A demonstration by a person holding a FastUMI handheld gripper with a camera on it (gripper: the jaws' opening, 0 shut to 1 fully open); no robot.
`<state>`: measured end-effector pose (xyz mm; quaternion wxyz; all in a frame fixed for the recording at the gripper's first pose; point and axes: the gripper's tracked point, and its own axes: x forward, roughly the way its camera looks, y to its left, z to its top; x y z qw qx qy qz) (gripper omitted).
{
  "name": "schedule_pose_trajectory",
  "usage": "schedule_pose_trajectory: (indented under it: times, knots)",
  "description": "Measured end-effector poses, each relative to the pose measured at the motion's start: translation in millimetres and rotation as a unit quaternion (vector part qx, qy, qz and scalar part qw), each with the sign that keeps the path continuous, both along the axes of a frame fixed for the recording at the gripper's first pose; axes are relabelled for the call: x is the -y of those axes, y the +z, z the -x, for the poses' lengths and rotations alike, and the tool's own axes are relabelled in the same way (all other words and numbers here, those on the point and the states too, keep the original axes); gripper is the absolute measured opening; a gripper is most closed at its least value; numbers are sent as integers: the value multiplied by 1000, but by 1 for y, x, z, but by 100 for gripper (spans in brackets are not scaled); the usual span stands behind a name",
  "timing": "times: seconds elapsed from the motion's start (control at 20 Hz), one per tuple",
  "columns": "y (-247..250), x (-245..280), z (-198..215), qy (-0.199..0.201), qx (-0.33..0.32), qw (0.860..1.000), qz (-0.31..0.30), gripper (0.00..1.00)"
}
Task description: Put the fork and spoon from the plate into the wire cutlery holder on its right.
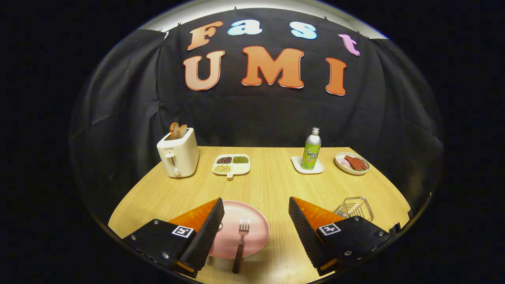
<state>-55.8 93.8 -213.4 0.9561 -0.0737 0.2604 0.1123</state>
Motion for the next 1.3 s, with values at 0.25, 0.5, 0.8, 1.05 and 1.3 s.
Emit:
schedule_pose_trajectory:
  times: [0.25, 0.5, 0.8, 1.05, 1.3]
  knots:
    - [-33, -11, 10, 12, -40, 999, 10, 98]
    - [-70, -18, 22, 26, -85, 996, 23, 91]
    - [-101, -21, 28, 35, -114, 992, 44, 75]
    - [-121, -17, 30, 22, -136, 989, 50, 59]
    - [-140, -11, 34, 12, -159, 985, 57, 39]
